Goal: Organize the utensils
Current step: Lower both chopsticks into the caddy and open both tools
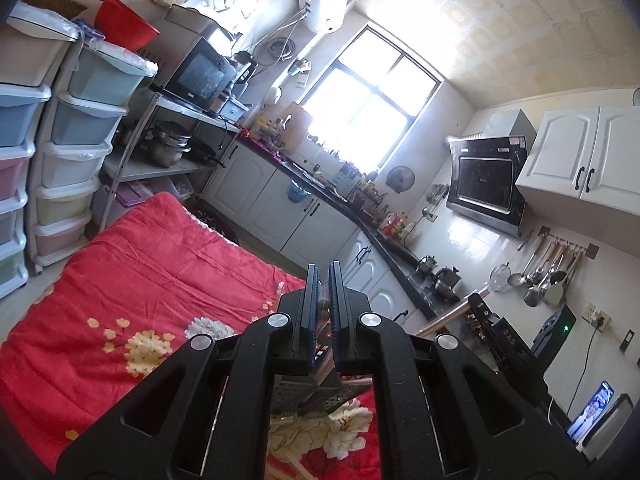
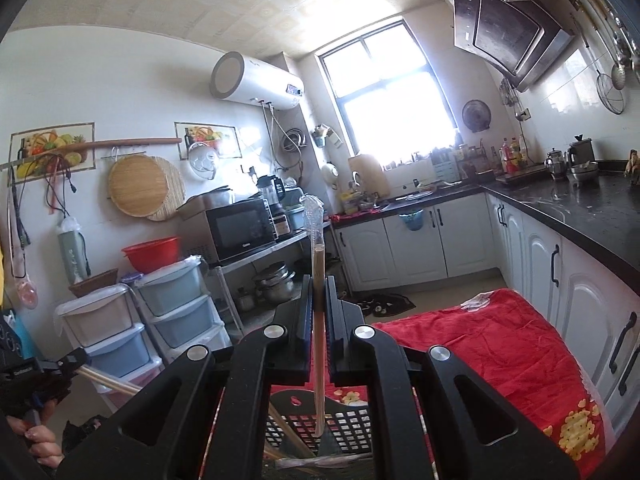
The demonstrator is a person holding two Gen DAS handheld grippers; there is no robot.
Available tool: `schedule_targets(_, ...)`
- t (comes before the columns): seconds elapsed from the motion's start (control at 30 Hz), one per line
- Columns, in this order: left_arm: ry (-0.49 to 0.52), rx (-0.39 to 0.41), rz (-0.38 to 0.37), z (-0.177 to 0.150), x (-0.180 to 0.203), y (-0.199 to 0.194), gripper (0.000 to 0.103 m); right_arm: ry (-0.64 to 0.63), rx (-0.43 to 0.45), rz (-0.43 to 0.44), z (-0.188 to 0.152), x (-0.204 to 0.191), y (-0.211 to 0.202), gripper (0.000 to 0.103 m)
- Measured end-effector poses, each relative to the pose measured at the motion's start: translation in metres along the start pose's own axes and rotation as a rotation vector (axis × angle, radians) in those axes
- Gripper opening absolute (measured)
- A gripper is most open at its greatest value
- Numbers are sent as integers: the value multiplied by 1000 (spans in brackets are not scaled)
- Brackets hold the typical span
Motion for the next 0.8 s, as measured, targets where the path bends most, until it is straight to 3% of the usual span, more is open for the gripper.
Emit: schedule_targets(0.8, 51, -129, 31, -47, 7, 56, 3, -51, -33, -40, -46, 13, 25, 6)
Point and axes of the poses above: each gripper's, at about its wrist camera, not at the fingertips, and y roughly the way its jaws point, x to its right, z to its top, the point moved 4 cm from there along y, roughly the way its jaws point, and after that the axes turned 5 degrees about z, right-handed, at the moved point
